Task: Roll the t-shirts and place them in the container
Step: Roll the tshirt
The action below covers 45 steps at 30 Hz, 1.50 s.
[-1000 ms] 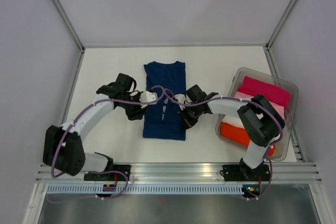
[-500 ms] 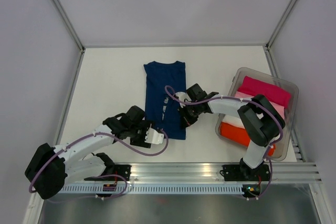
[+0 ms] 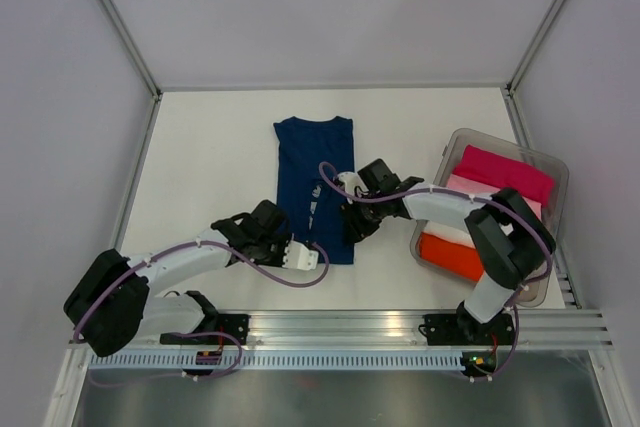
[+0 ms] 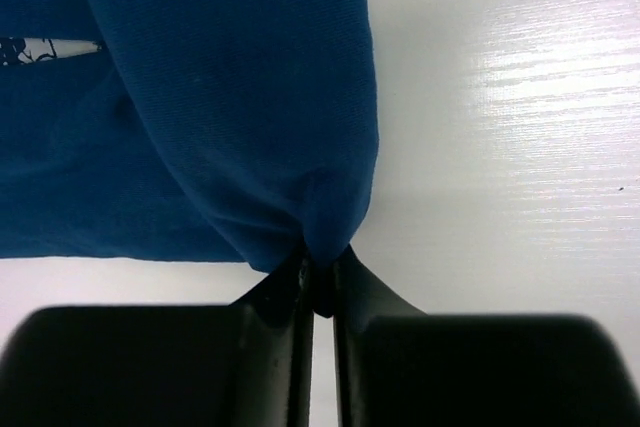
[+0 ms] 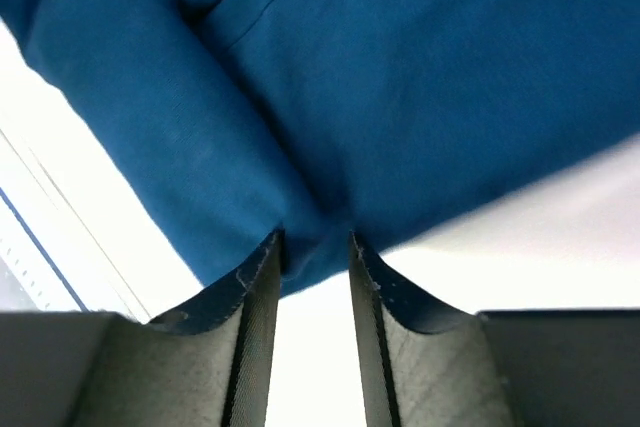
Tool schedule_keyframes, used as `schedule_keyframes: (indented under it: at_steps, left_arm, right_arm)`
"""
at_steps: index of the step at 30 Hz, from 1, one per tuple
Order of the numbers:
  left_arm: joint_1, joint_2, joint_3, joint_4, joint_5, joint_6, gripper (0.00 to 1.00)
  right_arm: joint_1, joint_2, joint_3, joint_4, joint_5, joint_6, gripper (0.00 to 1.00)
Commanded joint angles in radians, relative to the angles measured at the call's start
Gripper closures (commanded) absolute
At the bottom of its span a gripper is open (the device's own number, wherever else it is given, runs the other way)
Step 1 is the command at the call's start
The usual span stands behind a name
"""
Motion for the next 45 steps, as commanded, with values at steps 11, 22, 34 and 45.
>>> schedule_keyframes:
  at_steps: [11,22,34,45]
  left_arm:
    - [0.076,0.022,0.184,-0.174,0.200,-0.113,0.98]
    - [0.129,0.056,0.244,-0.216,0.249,-0.113,0.98]
    - [0.142,0.050,0.231,-0.230,0.267,-0.113,0.98]
    - [0.150,0.015,0.227,-0.395,0.371,-0.087,0.98]
  right_arm:
    - [0.235,-0.643,-0.392,0.270,0.397,-0.425,0.44]
    - [0.516,-0.556,-0.464,0.432,0.751,-0.631,0.27]
    - [0.515,-0.329,-0.400,0.454,0.741,-0.550,0.39]
    - [0.469,-0.471,-0.346,0.229,0.470,-0.462,0.98]
